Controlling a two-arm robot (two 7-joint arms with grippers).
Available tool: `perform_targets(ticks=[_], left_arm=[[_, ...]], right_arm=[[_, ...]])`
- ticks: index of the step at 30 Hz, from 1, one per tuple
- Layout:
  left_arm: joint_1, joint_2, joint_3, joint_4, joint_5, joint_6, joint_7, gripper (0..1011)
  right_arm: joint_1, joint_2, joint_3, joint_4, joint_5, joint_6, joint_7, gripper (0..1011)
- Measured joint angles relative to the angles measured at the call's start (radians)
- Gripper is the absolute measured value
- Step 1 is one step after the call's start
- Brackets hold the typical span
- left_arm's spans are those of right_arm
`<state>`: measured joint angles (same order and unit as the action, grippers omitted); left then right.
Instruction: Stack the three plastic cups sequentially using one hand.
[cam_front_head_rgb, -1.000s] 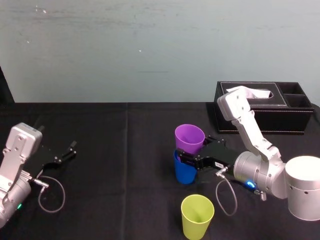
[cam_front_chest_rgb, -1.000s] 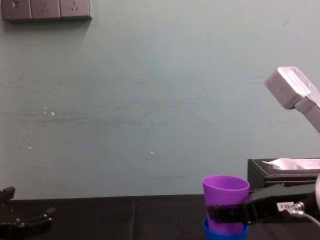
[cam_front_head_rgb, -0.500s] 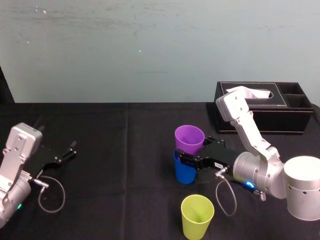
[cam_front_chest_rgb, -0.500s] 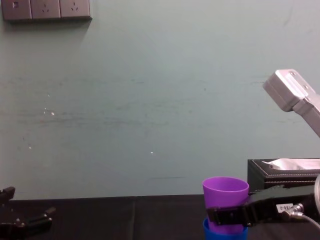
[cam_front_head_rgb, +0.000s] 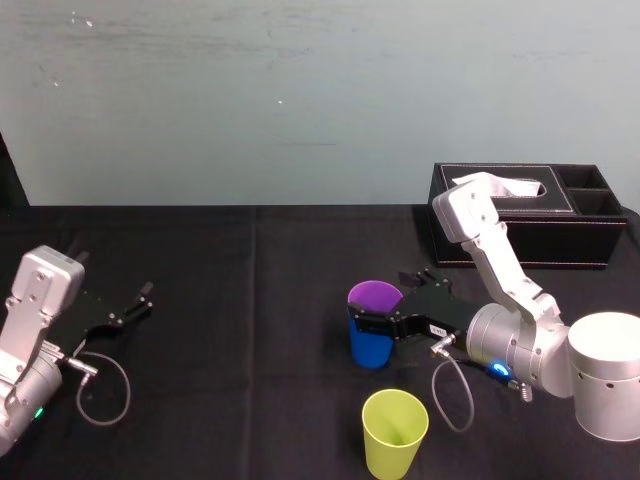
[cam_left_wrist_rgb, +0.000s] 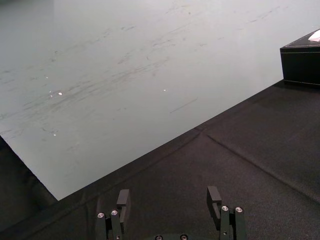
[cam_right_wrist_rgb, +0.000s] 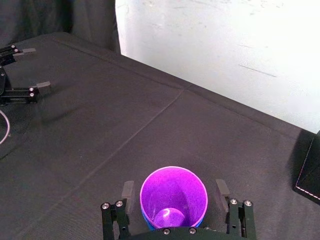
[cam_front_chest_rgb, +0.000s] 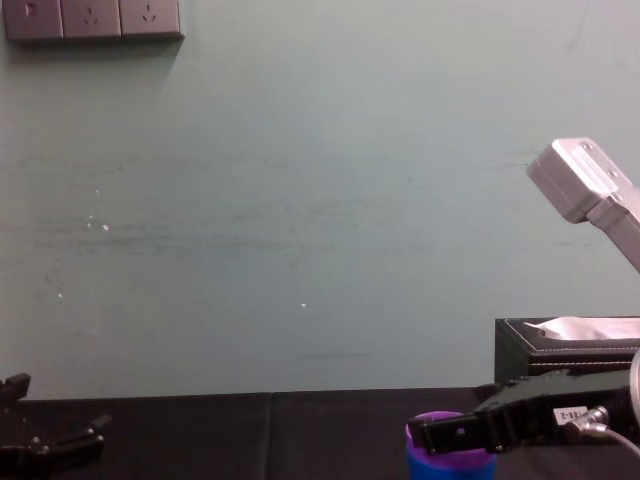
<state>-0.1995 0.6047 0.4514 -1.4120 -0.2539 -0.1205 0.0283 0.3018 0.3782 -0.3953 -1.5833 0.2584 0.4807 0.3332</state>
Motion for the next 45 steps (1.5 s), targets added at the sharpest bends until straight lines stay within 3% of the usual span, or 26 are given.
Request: perform_targets(ticks=[18,28,33,39,42,45], left_arm=[[0.000,0.000,0.000,0.000,0.000,0.000,0.000,1000],[0.000,0.000,0.000,0.000,0.000,0.000,0.000,1000],[0.000,0.000,0.000,0.000,0.000,0.000,0.000,1000],[0.000,0.000,0.000,0.000,0.000,0.000,0.000,1000],[0.000,0.000,0.000,0.000,0.000,0.000,0.000,1000],[0.000,0.000,0.000,0.000,0.000,0.000,0.000,1000]], right_arm=[[-0.001,0.000,0.000,0.000,0.001,0.000,-0.001,1002],[-0.062,0.002,0.049,-0.060,-0.010,-0.095,-0.037,1002],[-0.123,0.034,0.082,-0.151,0.000,-0.113,-0.029,1002],[-0.223,0.090,0.131,-0.267,0.048,-0.092,-0.004,1002],[-0.314,0.146,0.170,-0.354,0.088,-0.060,0.008,1002],[-0.366,0.183,0.193,-0.396,0.112,-0.039,0.019,1002]])
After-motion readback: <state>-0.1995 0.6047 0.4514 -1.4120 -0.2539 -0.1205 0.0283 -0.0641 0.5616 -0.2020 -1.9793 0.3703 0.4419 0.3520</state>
